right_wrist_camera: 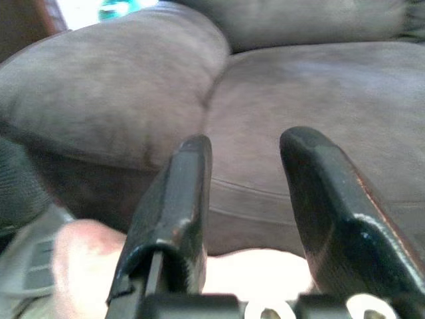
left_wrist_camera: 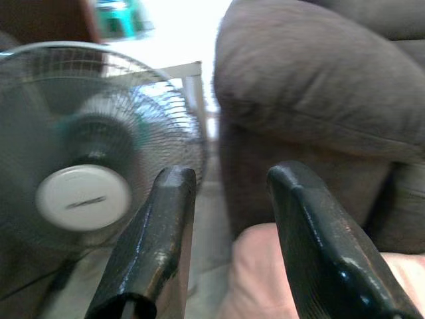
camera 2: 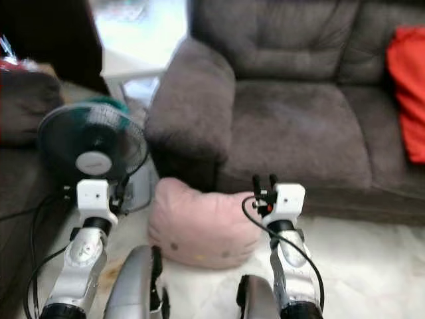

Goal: Move the pillow to the sofa from floor

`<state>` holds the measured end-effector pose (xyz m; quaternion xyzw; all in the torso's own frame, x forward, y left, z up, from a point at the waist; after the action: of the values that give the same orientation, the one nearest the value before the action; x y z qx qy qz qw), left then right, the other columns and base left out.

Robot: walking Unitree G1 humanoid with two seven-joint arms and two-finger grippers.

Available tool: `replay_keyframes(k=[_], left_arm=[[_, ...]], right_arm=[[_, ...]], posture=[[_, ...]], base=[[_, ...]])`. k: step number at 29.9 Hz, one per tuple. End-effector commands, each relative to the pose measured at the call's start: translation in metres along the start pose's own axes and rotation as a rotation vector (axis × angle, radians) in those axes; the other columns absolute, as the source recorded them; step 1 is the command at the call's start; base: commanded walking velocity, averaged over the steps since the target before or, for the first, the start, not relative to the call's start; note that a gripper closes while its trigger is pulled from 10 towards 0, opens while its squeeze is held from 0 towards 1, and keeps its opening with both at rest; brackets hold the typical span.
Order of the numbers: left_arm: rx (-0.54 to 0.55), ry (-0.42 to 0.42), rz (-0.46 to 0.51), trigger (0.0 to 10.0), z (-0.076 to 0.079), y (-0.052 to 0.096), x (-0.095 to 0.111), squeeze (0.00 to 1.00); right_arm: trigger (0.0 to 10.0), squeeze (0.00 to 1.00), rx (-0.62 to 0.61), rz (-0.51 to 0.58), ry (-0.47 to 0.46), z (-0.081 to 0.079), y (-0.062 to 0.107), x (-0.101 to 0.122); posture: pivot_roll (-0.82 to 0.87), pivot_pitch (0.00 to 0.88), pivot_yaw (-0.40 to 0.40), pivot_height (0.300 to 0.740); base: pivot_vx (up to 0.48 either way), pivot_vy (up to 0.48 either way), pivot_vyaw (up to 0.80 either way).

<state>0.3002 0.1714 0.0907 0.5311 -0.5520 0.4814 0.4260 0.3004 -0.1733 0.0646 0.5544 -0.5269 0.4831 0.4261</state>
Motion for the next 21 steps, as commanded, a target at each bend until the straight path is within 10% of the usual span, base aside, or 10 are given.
replay_keyframes(k=[1, 21], left_arm=[[-0.016, 0.013, -0.021, 10.0, 0.001, 0.0, -0.003, 0.0], [-0.1, 0.026, -0.131, 10.0, 0.01, 0.004, -0.025, 0.0]], right_arm=[[10.0, 0.0, -0.006, -0.014, -0.012, 0.002, 0.001, -0.003], [10.0, 0.0, 0.016, -0.028, 0.011, -0.001, 0.0, -0.004]], posture=[[0.14, 0.096, -0.036, 0.566], [0.14, 0.099, -0.035, 0.566]], base=[[0.0, 0.0, 0.0], [0.25, 0.0, 0.02]])
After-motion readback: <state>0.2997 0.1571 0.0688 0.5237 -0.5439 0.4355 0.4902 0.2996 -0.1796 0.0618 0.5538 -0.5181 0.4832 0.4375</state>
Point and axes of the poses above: a point about 5 cm out from each wrist's last joint towards the gripper, its own y axis pointing back from the gripper into the wrist, its own x axis along the axis of the wrist's last joint, z = x × y, the point moved 1 cm from there along -y, pointing out of the wrist towards the gripper, and after that the axes turned 4 degrees about -y, right-handed, at the moved point
